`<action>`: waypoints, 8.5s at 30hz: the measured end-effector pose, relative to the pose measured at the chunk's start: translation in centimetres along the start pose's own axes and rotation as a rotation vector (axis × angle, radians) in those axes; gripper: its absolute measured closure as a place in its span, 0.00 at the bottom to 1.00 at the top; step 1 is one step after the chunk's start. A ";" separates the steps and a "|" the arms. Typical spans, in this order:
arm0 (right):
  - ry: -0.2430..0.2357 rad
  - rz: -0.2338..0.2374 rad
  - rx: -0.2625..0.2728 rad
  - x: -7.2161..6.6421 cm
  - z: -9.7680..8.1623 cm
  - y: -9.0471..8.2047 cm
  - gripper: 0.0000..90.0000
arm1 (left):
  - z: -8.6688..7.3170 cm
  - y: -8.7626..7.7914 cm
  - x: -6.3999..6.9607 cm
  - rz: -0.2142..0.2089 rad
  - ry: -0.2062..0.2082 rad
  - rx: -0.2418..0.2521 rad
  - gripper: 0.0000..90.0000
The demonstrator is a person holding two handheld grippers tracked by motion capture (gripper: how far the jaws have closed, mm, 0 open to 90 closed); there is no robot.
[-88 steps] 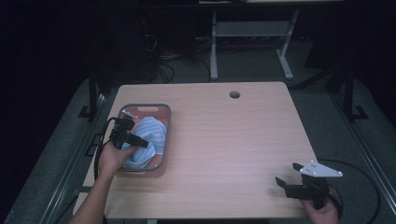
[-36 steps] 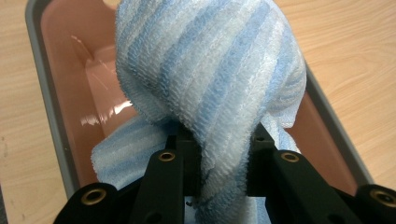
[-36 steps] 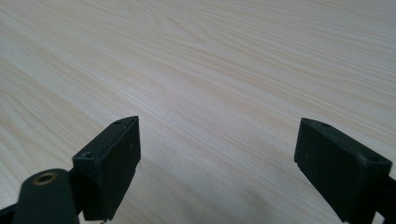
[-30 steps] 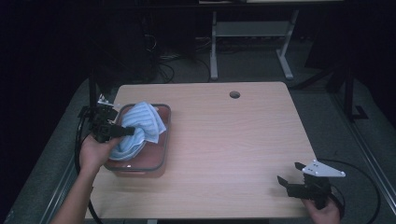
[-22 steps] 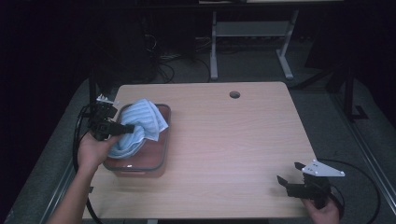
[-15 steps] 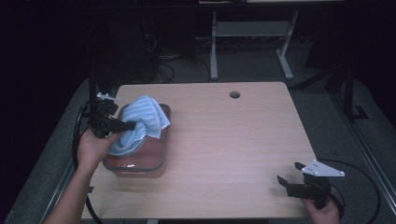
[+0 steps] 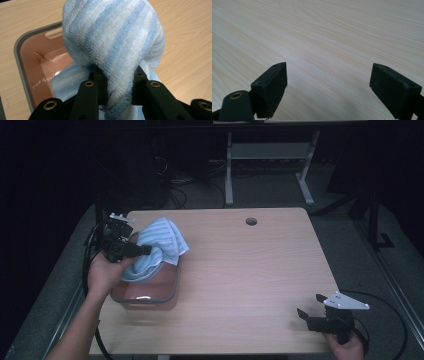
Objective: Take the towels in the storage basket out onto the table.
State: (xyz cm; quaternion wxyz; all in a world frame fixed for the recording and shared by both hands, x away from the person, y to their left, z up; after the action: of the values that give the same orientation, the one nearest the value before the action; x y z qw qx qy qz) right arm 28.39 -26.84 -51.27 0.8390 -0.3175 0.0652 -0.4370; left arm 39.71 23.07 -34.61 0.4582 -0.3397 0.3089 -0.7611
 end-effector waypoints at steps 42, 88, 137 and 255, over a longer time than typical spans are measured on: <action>0.016 -0.011 0.010 0.4 -0.2 -0.5 0.16 | 3.0 2.3 5.5 -0.051 0.089 -0.025 0.81; 0.027 -0.026 0.031 0.7 -0.1 -1.1 0.16 | 5.3 7.5 13.2 -0.142 0.193 -0.080 0.81; 0.043 -0.013 0.053 0.6 -0.2 -1.5 0.16 | 5.0 15.7 19.8 -0.216 0.247 -0.175 0.81; 0.004 0.010 0.018 -0.1 0.5 0.0 0.16 | -2.4 17.7 19.9 -0.353 0.148 -0.150 0.32</action>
State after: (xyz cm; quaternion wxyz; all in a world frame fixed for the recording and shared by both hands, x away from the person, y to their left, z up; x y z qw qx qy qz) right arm 28.51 -26.57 -50.91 0.8439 -0.3089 0.0646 -0.4339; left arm 39.52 -1.46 -45.16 0.2671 -0.3647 0.3333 -0.8274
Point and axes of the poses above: each handheld gripper's, and its own axes: y roughly forward along the jaws, z roughly out of its top, x roughly to its right, the point moved 8 cm from there along y, roughly forward along the jaws, and after that the axes turned 12 degrees about -y, right-handed, at the moved point
